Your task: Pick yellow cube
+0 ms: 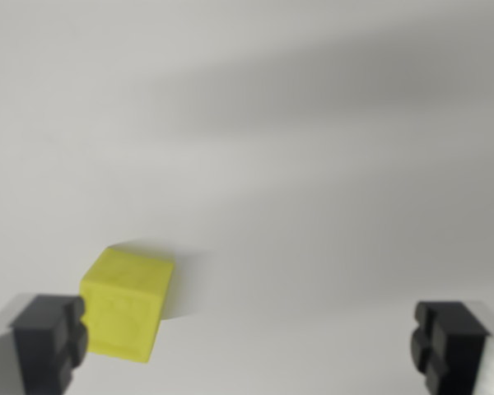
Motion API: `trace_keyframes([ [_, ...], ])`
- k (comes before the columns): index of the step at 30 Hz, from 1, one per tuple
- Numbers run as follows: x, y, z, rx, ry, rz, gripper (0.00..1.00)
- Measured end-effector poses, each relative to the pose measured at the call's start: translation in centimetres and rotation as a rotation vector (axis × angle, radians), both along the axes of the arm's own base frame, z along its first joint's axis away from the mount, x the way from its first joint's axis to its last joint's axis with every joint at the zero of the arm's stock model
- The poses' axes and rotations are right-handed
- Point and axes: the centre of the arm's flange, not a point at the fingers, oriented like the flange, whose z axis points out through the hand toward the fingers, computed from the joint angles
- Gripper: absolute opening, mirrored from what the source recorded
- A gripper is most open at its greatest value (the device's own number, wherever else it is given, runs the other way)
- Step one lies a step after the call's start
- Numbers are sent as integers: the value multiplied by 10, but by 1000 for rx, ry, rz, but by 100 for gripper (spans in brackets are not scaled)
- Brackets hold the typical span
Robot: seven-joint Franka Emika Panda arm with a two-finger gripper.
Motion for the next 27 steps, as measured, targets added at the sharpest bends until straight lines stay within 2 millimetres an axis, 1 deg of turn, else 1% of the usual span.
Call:
trace_keyframes([
  [27,-38,50,-68,13,-4,-121,100],
])
